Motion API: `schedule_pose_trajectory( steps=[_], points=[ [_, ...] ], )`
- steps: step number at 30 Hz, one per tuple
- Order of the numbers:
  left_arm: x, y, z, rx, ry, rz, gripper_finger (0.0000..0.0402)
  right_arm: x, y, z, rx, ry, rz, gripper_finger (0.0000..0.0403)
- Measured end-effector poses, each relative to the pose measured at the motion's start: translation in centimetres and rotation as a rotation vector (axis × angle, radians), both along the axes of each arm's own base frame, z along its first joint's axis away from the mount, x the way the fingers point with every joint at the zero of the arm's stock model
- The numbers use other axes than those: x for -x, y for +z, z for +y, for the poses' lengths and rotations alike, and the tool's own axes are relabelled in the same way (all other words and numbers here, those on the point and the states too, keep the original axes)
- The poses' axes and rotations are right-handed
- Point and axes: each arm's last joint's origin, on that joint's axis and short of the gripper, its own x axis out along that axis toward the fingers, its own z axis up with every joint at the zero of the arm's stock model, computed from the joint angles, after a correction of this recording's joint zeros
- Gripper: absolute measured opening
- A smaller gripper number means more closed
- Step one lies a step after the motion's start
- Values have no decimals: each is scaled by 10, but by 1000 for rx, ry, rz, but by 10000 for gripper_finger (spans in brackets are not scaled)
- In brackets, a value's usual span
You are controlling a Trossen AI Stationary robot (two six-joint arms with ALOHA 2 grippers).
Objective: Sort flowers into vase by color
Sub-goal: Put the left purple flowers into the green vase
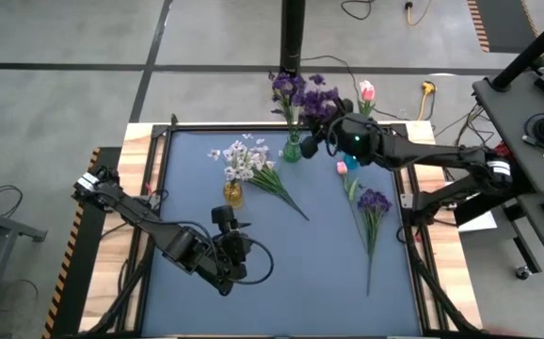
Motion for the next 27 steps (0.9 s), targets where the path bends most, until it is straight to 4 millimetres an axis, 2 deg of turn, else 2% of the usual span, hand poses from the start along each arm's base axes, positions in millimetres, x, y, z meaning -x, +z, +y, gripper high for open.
schedule_pose_trajectory(
  steps=[11, 17, 27],
  points=[
    [0, 0, 0, -3, 0, 5, 201, -27, -19, -12, 19, -5, 78, 28],
    [1, 0, 0, -2, 2, 5, 201, -27, -24, -19, 6, -29, 100, 28],
    [1, 0, 1, -4, 2, 9, 201, -25, -23, -22, -5, -44, 81, 28]
  ],
)
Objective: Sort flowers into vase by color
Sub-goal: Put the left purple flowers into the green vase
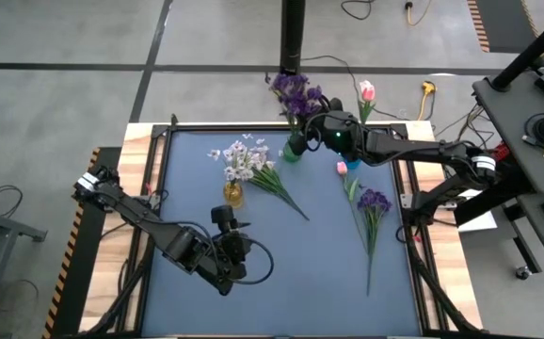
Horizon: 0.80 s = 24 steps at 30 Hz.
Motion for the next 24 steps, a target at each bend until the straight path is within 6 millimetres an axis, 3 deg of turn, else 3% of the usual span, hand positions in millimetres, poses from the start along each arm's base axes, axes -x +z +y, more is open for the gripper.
schedule_pose_trajectory(
  steps=[9, 24],
  points=[
    [0, 0, 0, 1, 0, 0, 201, 0, -1, 0, -61, -22, -58, 28],
    [0, 0, 0, 6, 5, -4, 201, 1, -9, -2, -85, -31, 11, 34]
  ],
)
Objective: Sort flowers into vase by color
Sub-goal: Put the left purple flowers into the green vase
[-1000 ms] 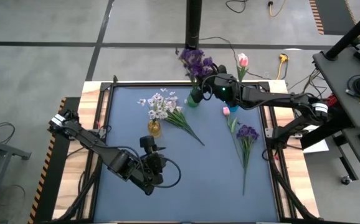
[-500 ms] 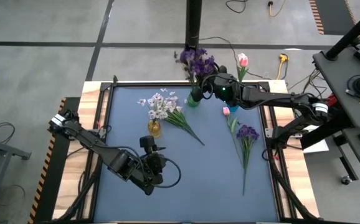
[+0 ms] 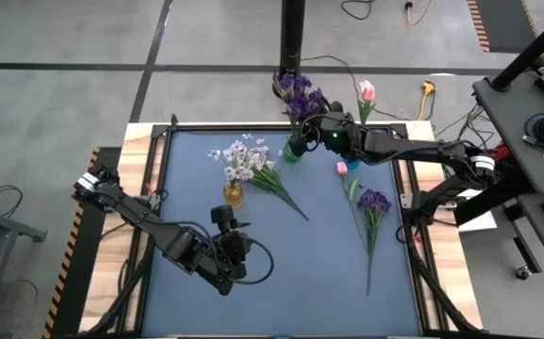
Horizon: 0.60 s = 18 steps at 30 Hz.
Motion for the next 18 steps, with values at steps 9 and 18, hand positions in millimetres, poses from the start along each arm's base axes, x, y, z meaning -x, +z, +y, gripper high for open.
schedule_pose_trajectory(
  steps=[9, 18],
  points=[
    [0, 0, 0, 3, 3, -2, 201, 2, -5, -2, -58, -22, 2, 102],
    [0, 0, 0, 5, 4, -4, 201, 3, -7, -1, -53, -15, 32, 198]
  ],
)
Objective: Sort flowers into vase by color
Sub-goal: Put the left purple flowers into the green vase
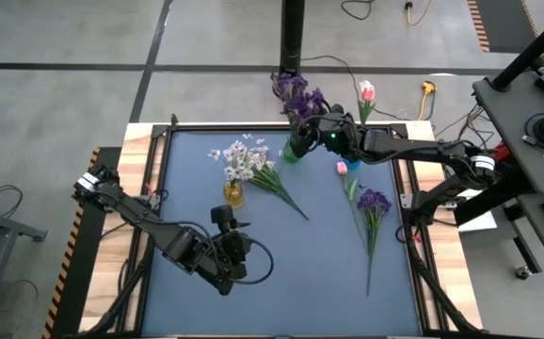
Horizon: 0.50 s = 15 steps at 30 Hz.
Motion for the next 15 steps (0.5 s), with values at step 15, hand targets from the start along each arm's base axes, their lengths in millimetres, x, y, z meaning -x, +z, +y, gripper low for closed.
schedule_pose_trajectory(
  steps=[15],
  points=[
    [0, 0, 0, -1, 0, 0, 201, -1, 17, -2, 25, 0, -42, 219]
  ],
)
